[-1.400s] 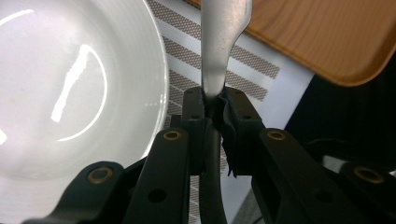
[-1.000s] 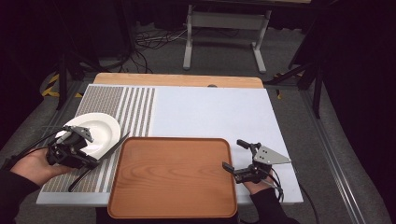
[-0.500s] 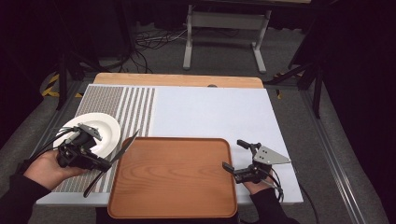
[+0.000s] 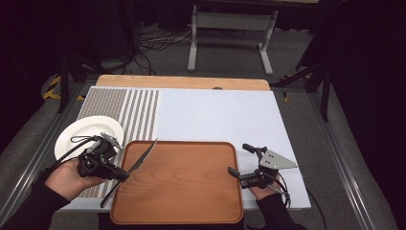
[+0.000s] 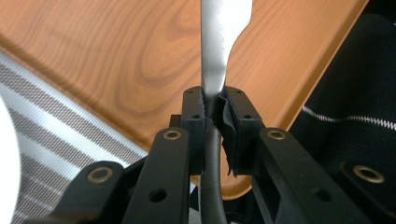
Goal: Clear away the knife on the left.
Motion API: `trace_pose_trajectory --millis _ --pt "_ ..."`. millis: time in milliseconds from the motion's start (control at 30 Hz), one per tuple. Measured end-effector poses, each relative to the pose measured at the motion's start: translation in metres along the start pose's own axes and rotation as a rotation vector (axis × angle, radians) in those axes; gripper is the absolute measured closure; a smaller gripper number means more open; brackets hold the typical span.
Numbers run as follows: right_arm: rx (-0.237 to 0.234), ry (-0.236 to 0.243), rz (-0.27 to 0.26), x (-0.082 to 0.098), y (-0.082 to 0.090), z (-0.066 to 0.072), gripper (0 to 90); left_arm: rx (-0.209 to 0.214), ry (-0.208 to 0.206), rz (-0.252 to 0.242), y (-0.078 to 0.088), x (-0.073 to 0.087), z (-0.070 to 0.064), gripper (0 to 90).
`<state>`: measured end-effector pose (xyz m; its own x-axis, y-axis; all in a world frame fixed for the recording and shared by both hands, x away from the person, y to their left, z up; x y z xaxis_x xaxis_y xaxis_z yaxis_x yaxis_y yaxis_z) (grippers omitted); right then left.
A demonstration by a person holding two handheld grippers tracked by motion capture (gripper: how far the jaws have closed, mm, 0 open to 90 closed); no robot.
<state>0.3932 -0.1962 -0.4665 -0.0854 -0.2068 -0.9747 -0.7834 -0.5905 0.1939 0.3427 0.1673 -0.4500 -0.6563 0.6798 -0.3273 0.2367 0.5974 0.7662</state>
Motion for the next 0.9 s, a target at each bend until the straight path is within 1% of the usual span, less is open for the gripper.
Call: trace_pose_trajectory --millis 133,300,367,467,533,700,767,800,900 --pt "-0.003 -0.001 -0.001 0.000 0.000 0.000 1.6 0.008 0.008 -0.003 -0.008 -0.004 -0.001 80.3" --pt "-0.005 0.000 -0.003 0.000 0.000 0.000 1.7 0.006 0.014 -0.002 -0.016 -0.007 0.000 80.3" --pt "-0.006 0.000 -0.003 0.000 0.000 0.000 1.7 0.016 0.018 -0.004 -0.020 -0.009 0.000 80.3" --pt "-0.007 -0.001 -0.003 0.000 0.000 0.001 1.6 0.015 0.026 -0.002 -0.024 -0.011 0.000 80.3" --pt "-0.008 -0.001 -0.004 -0.001 0.000 0.001 1.7 0.020 0.022 0.004 -0.028 -0.013 0.000 80.3" --pt "-0.008 -0.002 -0.005 -0.001 0.000 0.001 1.7 0.015 0.029 0.014 -0.036 -0.014 0.000 80.3" --pt "-0.010 -0.002 -0.006 -0.001 0.001 0.001 1.7 0.023 0.037 0.014 -0.040 -0.015 0.001 80.3" --pt "-0.009 -0.002 -0.007 -0.001 0.001 0.000 1.7 0.021 0.044 0.017 -0.043 -0.015 0.002 80.3" --pt "-0.011 -0.004 -0.009 -0.001 0.001 0.000 1.7 0.012 0.042 0.025 -0.047 -0.015 0.003 80.3"
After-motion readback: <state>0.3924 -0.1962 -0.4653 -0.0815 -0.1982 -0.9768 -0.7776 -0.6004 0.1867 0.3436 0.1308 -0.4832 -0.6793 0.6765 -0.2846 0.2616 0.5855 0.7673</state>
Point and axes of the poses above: each handheld gripper's, and its own axes: y roughly backward along the jaws, x roughly out of its underside, z roughly to its left, the point moved 9 cm from there along -y, roughly forward along the jaws, and after that the axes turned 15 degrees about x, right-handed, at the moved point
